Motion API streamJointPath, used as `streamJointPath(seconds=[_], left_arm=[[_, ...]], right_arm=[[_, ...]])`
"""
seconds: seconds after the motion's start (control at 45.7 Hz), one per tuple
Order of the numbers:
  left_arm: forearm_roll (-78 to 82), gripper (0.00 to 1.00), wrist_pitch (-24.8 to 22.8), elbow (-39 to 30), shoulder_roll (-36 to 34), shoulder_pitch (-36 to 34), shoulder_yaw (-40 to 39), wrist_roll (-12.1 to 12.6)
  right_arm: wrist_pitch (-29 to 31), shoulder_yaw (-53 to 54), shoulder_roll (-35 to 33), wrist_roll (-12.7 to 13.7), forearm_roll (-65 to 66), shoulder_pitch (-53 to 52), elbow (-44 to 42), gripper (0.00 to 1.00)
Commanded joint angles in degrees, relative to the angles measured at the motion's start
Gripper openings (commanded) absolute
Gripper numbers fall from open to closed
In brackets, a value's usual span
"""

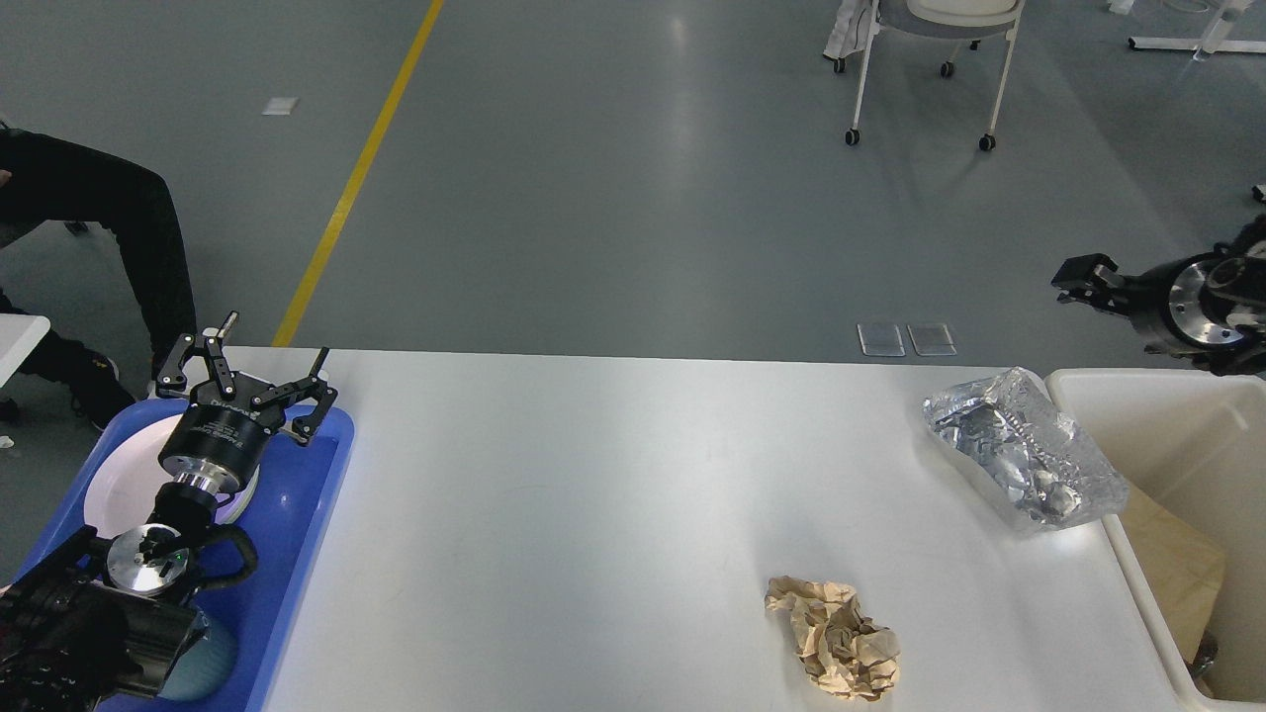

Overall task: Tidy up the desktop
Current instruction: 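Move the right gripper down onto the clear plastic bag and grasp it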

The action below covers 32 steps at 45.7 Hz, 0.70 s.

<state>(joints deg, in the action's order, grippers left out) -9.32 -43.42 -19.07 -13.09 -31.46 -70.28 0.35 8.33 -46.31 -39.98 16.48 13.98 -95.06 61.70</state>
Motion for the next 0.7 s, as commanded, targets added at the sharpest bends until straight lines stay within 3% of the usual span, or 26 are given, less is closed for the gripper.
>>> streamJointPath(seconds=[0.0, 0.109, 0.306, 0.394, 0.525, 0.678], left_arm=[[0.0, 0.96, 0.0, 0.0, 0.0, 0.0, 0.1, 0.0], [0.0, 0.96, 0.0, 0.0, 0.0, 0.0, 0.0, 0.0], [0.0, 0.96, 0.0, 0.0, 0.0, 0.0, 0.0, 0.0], [0.0, 0.96, 0.0, 0.0, 0.0, 0.0, 0.0, 0.0], [0.0, 0.96, 0.0, 0.0, 0.0, 0.0, 0.0, 0.0], [0.0, 0.96, 0.0, 0.0, 0.0, 0.0, 0.0, 0.0]], right_arm=[[3.8, -10.6, 2.4, -0.2, -0.7, -14.1, 10.5, 1.00], [8.4, -12.0, 2.8, -0.3, -5.3, -21.7, 14.2, 1.00], [26.5, -12.2, 4.2, -0.2, -16.9, -31.3, 14.1, 1.00], [30.1, -12.1, 4.6, -0.2, -17.5, -32.4, 14.1, 1.00], [27.2, -13.3, 4.4, -0.2, -17.1, -30.0, 13.4, 1.00], [14.9, -14.5, 4.5, -0.2, -17.6, -12.1, 6.4, 1.00]])
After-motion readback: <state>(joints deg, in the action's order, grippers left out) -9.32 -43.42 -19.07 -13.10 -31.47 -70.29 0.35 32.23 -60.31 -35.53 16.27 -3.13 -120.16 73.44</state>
